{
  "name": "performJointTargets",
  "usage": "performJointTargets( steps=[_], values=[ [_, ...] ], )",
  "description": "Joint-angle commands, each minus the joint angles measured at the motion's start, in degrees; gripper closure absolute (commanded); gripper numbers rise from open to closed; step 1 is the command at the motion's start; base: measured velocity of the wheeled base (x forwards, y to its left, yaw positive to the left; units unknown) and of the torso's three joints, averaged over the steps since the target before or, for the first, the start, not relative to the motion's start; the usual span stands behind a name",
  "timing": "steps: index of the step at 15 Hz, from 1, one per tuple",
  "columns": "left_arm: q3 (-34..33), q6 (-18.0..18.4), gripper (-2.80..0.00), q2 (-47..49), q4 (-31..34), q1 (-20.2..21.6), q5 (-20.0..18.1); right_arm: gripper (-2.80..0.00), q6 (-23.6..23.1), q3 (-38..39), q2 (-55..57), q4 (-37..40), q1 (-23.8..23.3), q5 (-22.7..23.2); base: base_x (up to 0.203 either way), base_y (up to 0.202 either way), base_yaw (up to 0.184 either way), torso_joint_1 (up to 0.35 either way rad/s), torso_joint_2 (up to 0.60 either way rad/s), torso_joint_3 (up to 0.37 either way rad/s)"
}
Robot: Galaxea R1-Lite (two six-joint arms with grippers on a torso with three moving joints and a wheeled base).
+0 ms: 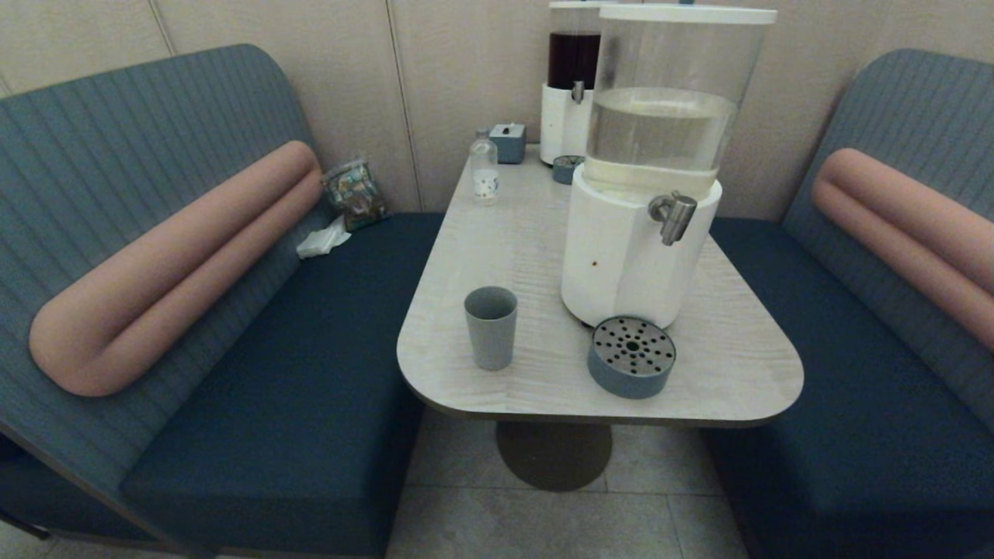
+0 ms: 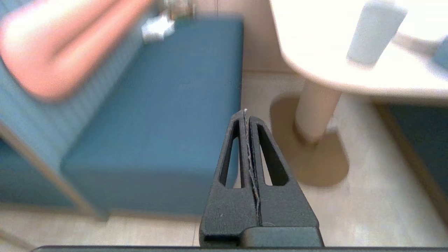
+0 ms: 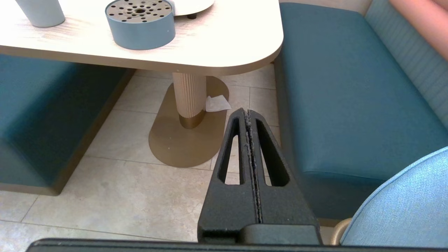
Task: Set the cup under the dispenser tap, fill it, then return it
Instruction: Pick up the cup
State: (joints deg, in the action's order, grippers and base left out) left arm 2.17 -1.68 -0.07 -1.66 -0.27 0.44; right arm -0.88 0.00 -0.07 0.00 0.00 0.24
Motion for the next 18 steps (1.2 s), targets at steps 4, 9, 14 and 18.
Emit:
performJointTargets(
  steps=[4,9,14,18],
  values=[
    [18.42,0.31,0.0,3.52,5.84,0.03,-4.68,0.0,-0.06,0.0,0.07,0.0,0.0,0.02,0.0,0.0,0.0,0.0,0.0,0.0],
    [34.78,0.09,0.0,30.74,5.95,-0.12,-13.58,0.0,-0.08,0.0,0.07,0.0,0.0,0.02,0.0,0.0,0.0,0.0,0.0,0.0],
    [40.65,0.09,0.0,64.25,-13.06,-0.2,-17.42,0.0,-0.02,0.0,0.07,0.0,0.0,0.02,0.0,0.0,0.0,0.0,0.0,0.0],
    [42.39,1.06,0.0,86.03,-31.58,-0.93,-18.53,0.0,-0.08,0.0,0.07,0.0,0.0,0.02,0.0,0.0,0.0,0.0,0.0,0.0]
  ],
)
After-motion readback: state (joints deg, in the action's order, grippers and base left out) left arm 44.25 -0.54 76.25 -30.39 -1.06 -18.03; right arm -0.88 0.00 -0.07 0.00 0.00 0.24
